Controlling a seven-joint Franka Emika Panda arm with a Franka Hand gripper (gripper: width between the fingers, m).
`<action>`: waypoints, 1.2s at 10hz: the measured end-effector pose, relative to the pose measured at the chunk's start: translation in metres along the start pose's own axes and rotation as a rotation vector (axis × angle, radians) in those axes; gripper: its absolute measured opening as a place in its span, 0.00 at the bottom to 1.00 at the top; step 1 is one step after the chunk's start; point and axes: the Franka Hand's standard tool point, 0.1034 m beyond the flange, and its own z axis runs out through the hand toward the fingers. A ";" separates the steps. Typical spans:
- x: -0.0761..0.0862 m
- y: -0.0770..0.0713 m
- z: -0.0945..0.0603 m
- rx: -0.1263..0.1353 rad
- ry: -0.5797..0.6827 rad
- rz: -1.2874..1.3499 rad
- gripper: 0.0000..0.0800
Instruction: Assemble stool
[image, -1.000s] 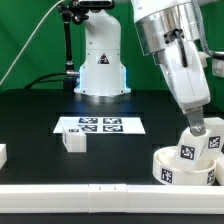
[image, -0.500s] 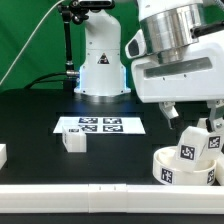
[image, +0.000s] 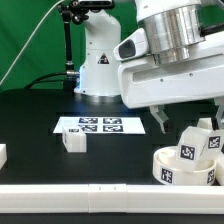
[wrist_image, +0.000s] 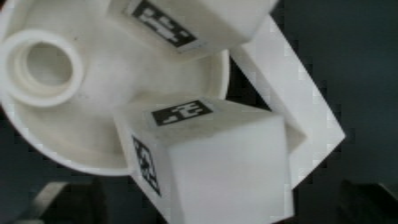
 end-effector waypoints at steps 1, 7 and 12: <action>0.000 -0.003 0.000 -0.024 0.019 -0.191 0.81; 0.001 -0.008 0.003 -0.092 0.020 -0.839 0.81; 0.001 -0.003 0.005 -0.138 0.015 -1.225 0.81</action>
Offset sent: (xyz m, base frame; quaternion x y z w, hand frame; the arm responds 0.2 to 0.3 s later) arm 0.0085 0.0253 0.0019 -0.0150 -0.0082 -0.3739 0.9273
